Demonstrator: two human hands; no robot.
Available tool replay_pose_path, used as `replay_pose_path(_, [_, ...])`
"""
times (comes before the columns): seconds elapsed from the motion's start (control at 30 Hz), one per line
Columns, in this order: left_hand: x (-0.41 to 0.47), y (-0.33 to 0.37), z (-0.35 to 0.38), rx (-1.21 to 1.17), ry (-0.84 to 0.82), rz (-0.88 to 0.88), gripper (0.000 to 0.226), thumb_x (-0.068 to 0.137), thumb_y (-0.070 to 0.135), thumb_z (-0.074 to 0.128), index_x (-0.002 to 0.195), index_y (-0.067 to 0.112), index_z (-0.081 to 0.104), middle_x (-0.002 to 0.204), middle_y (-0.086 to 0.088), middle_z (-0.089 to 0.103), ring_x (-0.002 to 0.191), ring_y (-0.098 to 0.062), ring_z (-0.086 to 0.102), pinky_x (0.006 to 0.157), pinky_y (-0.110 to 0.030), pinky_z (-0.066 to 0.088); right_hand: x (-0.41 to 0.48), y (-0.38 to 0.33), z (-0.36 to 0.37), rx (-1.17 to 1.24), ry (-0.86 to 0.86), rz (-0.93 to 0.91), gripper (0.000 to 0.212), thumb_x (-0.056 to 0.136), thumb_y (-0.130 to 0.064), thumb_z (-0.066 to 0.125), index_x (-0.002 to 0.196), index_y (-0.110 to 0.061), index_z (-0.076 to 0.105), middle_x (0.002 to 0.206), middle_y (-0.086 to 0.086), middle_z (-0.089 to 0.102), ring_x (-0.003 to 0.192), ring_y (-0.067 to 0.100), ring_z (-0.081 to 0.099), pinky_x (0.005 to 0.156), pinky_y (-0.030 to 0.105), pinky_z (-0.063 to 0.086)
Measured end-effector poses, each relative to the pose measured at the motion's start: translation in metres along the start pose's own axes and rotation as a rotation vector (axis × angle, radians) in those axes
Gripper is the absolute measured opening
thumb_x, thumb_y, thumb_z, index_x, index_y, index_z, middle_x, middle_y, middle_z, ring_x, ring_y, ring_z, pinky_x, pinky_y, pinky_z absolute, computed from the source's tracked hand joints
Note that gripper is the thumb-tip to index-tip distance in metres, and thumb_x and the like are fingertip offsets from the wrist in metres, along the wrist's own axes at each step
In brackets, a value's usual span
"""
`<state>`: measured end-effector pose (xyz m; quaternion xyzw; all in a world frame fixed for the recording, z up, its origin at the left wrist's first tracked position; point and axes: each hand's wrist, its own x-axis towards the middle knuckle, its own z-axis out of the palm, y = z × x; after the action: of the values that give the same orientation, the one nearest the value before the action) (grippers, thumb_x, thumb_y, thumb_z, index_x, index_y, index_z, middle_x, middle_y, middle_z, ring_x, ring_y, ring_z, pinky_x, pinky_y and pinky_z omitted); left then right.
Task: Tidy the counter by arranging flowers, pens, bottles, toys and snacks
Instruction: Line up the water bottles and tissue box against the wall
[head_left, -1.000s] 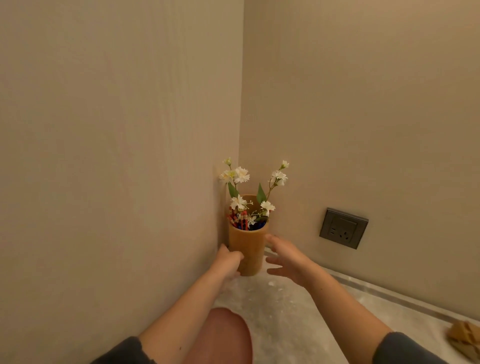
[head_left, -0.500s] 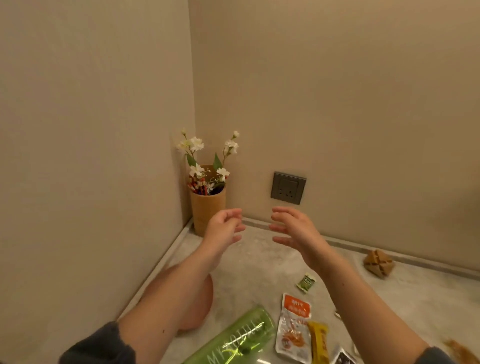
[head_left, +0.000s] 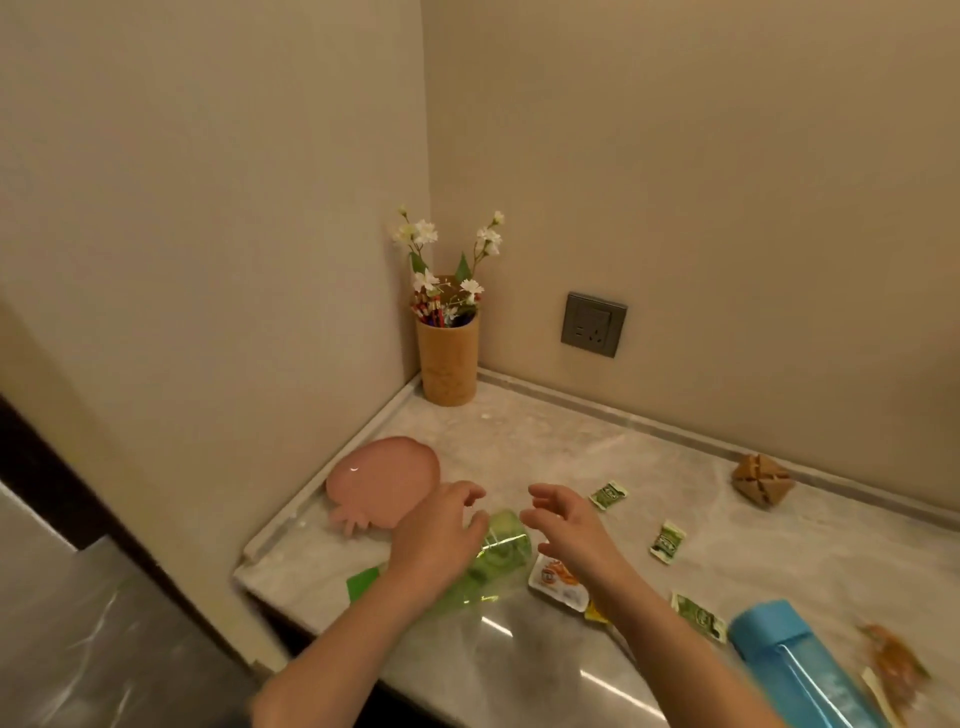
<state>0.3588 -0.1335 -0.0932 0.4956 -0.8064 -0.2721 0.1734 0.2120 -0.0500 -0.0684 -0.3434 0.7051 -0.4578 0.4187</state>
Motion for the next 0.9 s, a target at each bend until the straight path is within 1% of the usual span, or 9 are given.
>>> replay_pose_path(0.13, [-0.028, -0.014, 0.007, 0.333, 0.03, 0.044, 0.064, 0.081, 0.065, 0.05, 0.136, 0.033, 0.045, 0.131, 0.009, 0.054, 0.12, -0.015, 0.051, 0.095, -0.031, 0.04, -0.008, 0.018, 0.014, -0.037, -0.061, -0.028, 0.04, 0.09, -0.012, 0.061, 0.129, -0.018, 0.056, 0.127, 0.001, 0.058, 0.116, 0.013, 0.055, 0.091, 0.024, 0.046])
replay_pose_path(0.23, [-0.044, -0.023, 0.015, 0.523, -0.003, 0.078, 0.084, 0.072, 0.073, 0.049, 0.143, 0.03, 0.032, 0.13, 0.007, 0.051, 0.119, -0.019, 0.049, 0.097, -0.033, 0.033, -0.014, 0.026, 0.017, -0.065, -0.073, -0.017, 0.042, 0.09, -0.015, 0.06, 0.132, -0.022, 0.056, 0.125, -0.002, 0.059, 0.102, 0.004, 0.057, 0.077, 0.015, 0.045])
replay_pose_path(0.3, [-0.05, -0.028, 0.022, 0.534, -0.005, 0.106, 0.09, 0.073, 0.069, 0.053, 0.147, 0.027, 0.024, 0.133, 0.005, 0.046, 0.121, -0.019, 0.045, 0.099, -0.033, 0.031, -0.019, 0.029, 0.017, -0.077, -0.084, -0.005, 0.044, 0.091, -0.017, 0.06, 0.134, -0.024, 0.055, 0.129, -0.003, 0.056, 0.103, 0.003, 0.054, 0.077, 0.015, 0.043])
replay_pose_path(0.43, [-0.05, -0.033, 0.027, 0.575, 0.052, 0.152, 0.085, 0.079, 0.057, 0.057, 0.149, 0.025, 0.02, 0.135, 0.005, 0.043, 0.122, -0.018, 0.044, 0.1, -0.033, 0.03, -0.026, 0.036, 0.016, -0.135, -0.118, -0.012, 0.051, 0.091, -0.017, 0.06, 0.14, -0.025, 0.048, 0.141, -0.002, 0.049, 0.124, 0.011, 0.046, 0.1, 0.025, 0.039])
replay_pose_path(0.63, [-0.04, -0.02, 0.018, 0.572, 0.012, 0.182, 0.079, 0.075, 0.046, 0.069, 0.142, 0.034, 0.029, 0.134, 0.009, 0.046, 0.123, -0.016, 0.045, 0.097, -0.032, 0.03, -0.024, 0.037, 0.008, -0.174, -0.097, -0.035, 0.056, 0.088, -0.015, 0.063, 0.142, -0.021, 0.047, 0.139, 0.0, 0.05, 0.114, 0.012, 0.051, 0.092, 0.024, 0.044])
replay_pose_path(0.73, [-0.031, -0.001, 0.013, 0.634, 0.041, 0.278, 0.075, 0.076, 0.035, 0.07, 0.141, 0.035, 0.032, 0.137, 0.012, 0.046, 0.125, -0.016, 0.041, 0.108, -0.035, 0.018, -0.018, 0.036, -0.001, -0.22, -0.057, -0.076, 0.064, 0.081, -0.006, 0.063, 0.142, -0.019, 0.046, 0.135, 0.001, 0.048, 0.103, 0.007, 0.055, 0.083, 0.015, 0.049])
replay_pose_path(0.77, [-0.027, 0.005, 0.011, 0.652, 0.054, 0.318, 0.075, 0.078, 0.032, 0.07, 0.142, 0.034, 0.032, 0.137, 0.012, 0.045, 0.126, -0.016, 0.04, 0.113, -0.037, 0.012, -0.016, 0.034, -0.005, -0.246, -0.038, -0.095, 0.067, 0.079, -0.003, 0.063, 0.141, -0.019, 0.046, 0.134, 0.001, 0.048, 0.097, 0.002, 0.054, 0.075, 0.009, 0.047])
replay_pose_path(0.8, [-0.024, 0.009, 0.01, 0.669, 0.062, 0.362, 0.076, 0.078, 0.03, 0.07, 0.143, 0.032, 0.031, 0.138, 0.011, 0.045, 0.127, -0.016, 0.039, 0.117, -0.039, 0.005, -0.013, 0.033, -0.008, -0.28, -0.02, -0.112, 0.07, 0.076, -0.002, 0.064, 0.142, -0.018, 0.045, 0.135, 0.002, 0.047, 0.099, 0.001, 0.052, 0.074, 0.007, 0.044])
replay_pose_path(0.9, [-0.014, 0.022, 0.006, 0.721, 0.083, 0.505, 0.079, 0.079, 0.022, 0.068, 0.146, 0.026, 0.027, 0.14, 0.009, 0.045, 0.132, -0.017, 0.035, 0.118, -0.046, -0.011, -0.006, 0.031, -0.017, -0.38, -0.004, -0.106, 0.081, 0.069, -0.006, 0.071, 0.143, -0.022, 0.042, 0.139, 0.004, 0.041, 0.119, 0.013, 0.046, 0.088, 0.02, 0.042])
